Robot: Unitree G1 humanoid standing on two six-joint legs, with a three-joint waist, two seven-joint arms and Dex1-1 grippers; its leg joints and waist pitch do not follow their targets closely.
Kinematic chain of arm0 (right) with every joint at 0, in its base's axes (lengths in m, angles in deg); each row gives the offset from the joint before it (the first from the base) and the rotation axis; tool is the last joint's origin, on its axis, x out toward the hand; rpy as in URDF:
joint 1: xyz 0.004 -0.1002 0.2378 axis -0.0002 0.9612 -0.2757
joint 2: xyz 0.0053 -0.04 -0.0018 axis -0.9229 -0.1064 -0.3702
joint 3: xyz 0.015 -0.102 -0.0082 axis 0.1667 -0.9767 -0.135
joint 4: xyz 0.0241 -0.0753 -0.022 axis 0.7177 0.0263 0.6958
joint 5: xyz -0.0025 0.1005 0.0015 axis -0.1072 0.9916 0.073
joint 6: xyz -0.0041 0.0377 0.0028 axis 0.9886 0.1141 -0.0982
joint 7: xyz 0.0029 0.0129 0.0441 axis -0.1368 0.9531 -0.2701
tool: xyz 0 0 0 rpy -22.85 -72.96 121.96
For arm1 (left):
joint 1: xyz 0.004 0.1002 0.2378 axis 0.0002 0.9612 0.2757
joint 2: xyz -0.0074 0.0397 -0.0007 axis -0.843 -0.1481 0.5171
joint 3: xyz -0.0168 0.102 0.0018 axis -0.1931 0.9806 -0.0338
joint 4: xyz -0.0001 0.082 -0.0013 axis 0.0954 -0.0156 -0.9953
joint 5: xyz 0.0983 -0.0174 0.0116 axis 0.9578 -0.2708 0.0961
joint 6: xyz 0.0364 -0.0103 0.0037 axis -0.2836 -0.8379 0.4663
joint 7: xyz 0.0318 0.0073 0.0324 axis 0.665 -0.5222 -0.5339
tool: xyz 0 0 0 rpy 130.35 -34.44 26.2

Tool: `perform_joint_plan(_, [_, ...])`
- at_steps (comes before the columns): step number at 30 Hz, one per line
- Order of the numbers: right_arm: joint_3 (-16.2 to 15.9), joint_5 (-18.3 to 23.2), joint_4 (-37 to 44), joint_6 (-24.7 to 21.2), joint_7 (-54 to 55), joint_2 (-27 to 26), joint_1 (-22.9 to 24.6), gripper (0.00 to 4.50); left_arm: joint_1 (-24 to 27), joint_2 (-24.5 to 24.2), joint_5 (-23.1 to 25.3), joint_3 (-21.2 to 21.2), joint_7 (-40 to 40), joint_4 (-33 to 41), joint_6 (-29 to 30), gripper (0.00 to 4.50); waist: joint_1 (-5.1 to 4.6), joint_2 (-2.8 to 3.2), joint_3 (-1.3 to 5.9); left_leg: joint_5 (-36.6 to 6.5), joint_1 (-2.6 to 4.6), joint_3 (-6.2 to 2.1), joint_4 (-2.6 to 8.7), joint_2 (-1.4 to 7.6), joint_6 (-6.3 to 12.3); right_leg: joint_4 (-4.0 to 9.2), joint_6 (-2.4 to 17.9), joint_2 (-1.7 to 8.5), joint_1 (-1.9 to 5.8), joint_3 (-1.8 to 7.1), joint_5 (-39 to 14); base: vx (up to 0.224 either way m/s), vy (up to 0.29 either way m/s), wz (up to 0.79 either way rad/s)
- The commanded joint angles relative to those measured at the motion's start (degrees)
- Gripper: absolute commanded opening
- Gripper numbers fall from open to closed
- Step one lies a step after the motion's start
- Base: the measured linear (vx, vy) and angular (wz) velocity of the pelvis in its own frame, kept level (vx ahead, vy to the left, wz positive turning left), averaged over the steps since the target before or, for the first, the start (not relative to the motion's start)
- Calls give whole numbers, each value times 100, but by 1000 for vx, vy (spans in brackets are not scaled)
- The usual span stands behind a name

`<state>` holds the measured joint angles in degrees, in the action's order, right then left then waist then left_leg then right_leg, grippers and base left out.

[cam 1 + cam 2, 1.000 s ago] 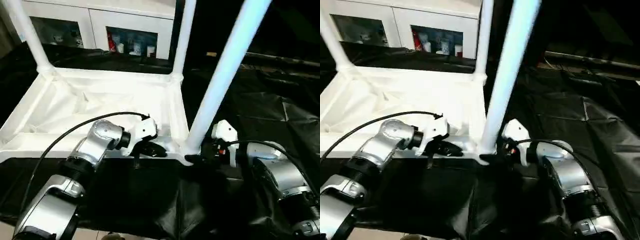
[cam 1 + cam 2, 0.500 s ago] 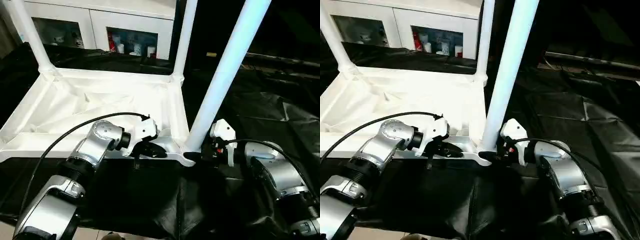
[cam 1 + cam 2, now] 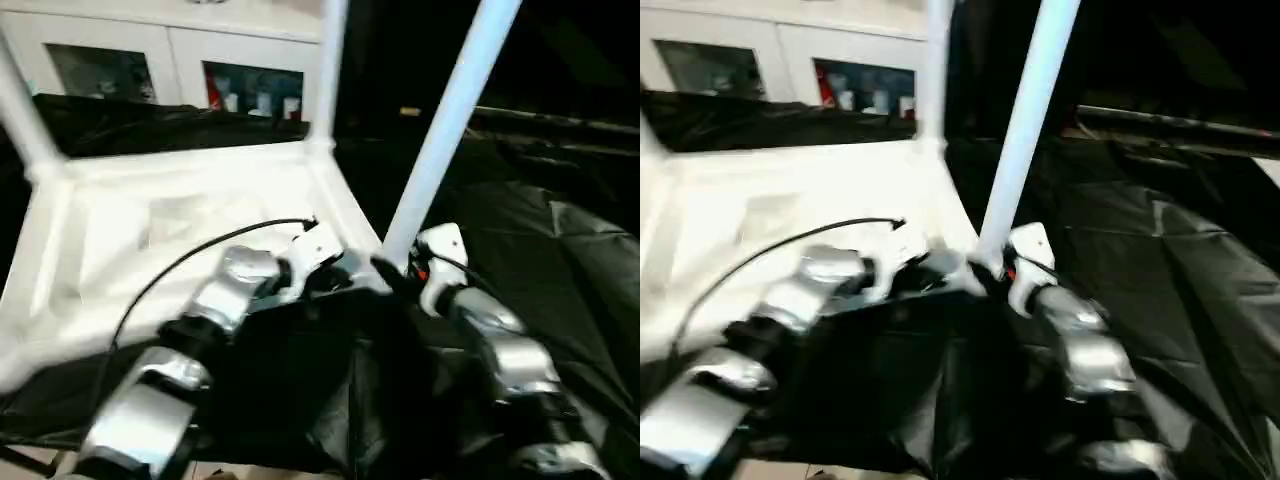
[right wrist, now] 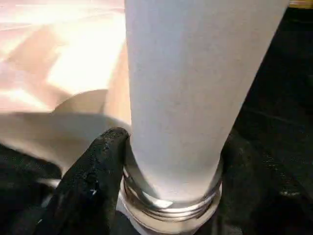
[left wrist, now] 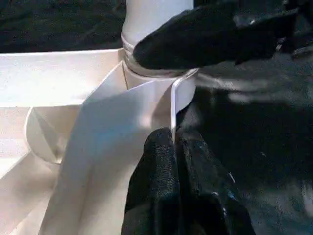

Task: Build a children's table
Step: Rotate leg to tighten

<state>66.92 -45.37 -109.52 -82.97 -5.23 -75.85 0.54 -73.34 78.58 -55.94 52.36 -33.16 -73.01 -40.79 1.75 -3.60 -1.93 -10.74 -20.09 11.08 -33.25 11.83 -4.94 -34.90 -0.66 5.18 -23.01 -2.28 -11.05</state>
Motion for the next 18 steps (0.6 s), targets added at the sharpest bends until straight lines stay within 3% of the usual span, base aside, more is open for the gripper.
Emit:
perform_joint_plan(1, [-344, -10, -423, -227, -64, -263, 56, 262, -13, 481, -141, 262, -179, 33, -116, 0, -17, 47, 234, -2033, 18, -94, 448, 92, -75, 589, 738, 211, 142, 166, -2256, 0, 0, 0])
perform_joint_plan(4, [-424, -102, -464, -57, -69, -367, -33, 332, 11, 486, -85, 260, -181, 47, -158, 0, -16, 61, 231, -2056, 8, -96, 458, 98, -42, 595, 729, 215, 141, 171, -2238, 0, 0, 0])
perform_joint_plan(9, [-416, -41, -378, 95, -494, -152, -73, 338, 21, 294, -90, 158, -292, 44, -213, 0, -1, 45, 242, -1946, -2, -85, 455, 109, 25, 562, 829, 215, 168, 180, -1919, 0, 0, 0])
perform_joint_plan(10, [-491, 137, -192, 93, -1232, 163, -47, 338, 39, 122, -151, 106, -521, 61, -304, 0, -1, 46, 238, -1921, -7, -81, 456, 110, 39, 561, 847, 214, 167, 183, -1866, 0, 0, 0])
perform_joint_plan(11, [-521, 161, -151, 107, -1404, 238, -39, 338, 47, 85, -170, 103, -594, 73, -320, 0, 12, 34, 246, -1882, -12, -79, 446, 110, 119, 548, 875, 208, 207, 176, -1746, 0, 0, 0])
perform_joint_plan(13, [-626, 219, -13, 146, -1889, 463, -1, 338, 71, -23, -219, 97, -796, 114, -334, 0, 30, 38, 249, -1751, -14, -62, 432, 115, 198, 531, 980, 219, 205, 185, -1510, 0, 0, 0])
perform_joint_plan(15, [-919, 332, 410, 295, -3063, 1084, 171, 338, 151, -345, -301, 131, -1413, 244, -340, 0, 63, 21, 244, -1561, -29, -53, 416, 116, 304, 516, 1046, 225, 249, 178, -1400, 0, 0, 0])
perform_joint_plan(18, [-973, 426, 580, 320, -3670, 1439, 234, 338, 230, -639, -362, 207, -2006, 362, -430, 0, 54, 19, 252, -1387, -57, -55, 418, 128, 386, 483, 1131, 238, 248, 176, -1283, 0, 0, 0])
